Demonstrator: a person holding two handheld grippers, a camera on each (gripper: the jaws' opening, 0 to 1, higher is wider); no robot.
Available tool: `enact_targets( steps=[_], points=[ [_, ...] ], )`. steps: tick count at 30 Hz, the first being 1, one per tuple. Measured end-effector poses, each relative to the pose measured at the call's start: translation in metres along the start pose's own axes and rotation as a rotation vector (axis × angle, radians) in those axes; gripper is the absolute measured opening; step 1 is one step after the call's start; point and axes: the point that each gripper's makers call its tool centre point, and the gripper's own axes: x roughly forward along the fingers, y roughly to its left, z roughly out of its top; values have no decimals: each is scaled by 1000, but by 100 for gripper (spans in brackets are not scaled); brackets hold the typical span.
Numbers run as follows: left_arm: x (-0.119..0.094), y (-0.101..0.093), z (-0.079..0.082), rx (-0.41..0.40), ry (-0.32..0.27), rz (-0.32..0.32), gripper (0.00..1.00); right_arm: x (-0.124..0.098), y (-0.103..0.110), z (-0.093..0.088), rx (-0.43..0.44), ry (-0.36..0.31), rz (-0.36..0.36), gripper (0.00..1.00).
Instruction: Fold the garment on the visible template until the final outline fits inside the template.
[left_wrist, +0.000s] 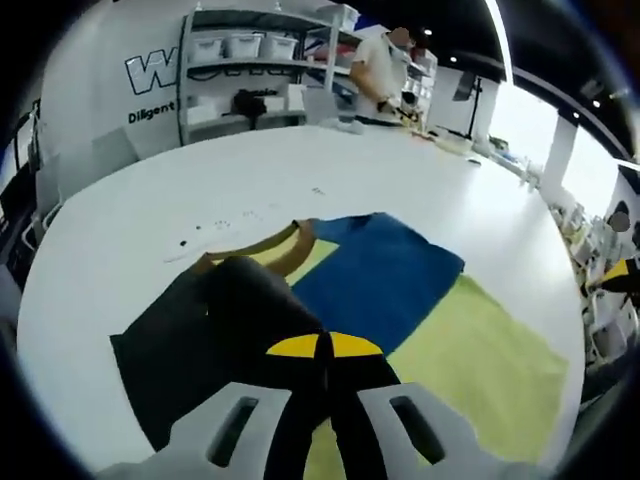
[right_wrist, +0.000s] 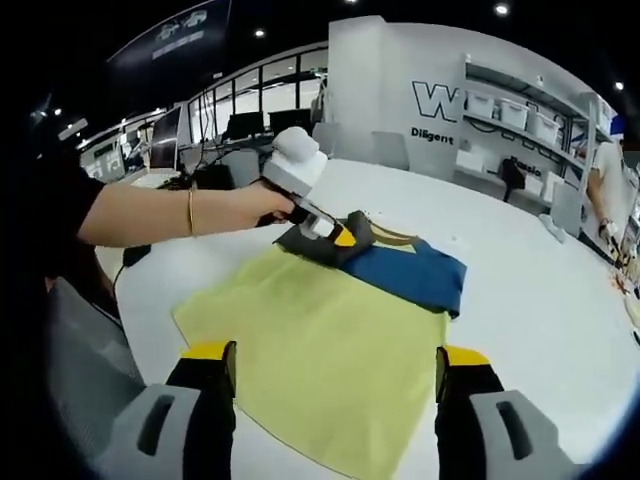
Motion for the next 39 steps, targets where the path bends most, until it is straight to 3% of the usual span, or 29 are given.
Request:
enact_targets(
  steps=[5, 8, 10, 13, 20, 29, 39],
  points=[
    [10, -5, -6, 10, 17, -7, 0, 1, -1, -2, 1, 3, -8, 80],
    [15, -14, -4, -5, -1, -43, 0, 2, -3, -5, 8, 8, -14, 80],
    [22, -24, -6, 48, -3, -77, 0, 2, -4, -7, 17, 8, -17, 80],
    [27, -31, -8, 57, -14, -106, 2, 2, -9, -7, 22, 9, -25, 80],
    [21, -48, -3, 124, -57, -161, 13, 3, -17, -10, 39, 10, -46, 79],
    [3, -16, 7, 15, -94, -65, 64, 5, -17, -4, 38, -7, -51, 80],
    [-5, 25, 2, -115, -104, -23, 59, 4, -14, -2, 43, -15, -48, 79]
  ],
)
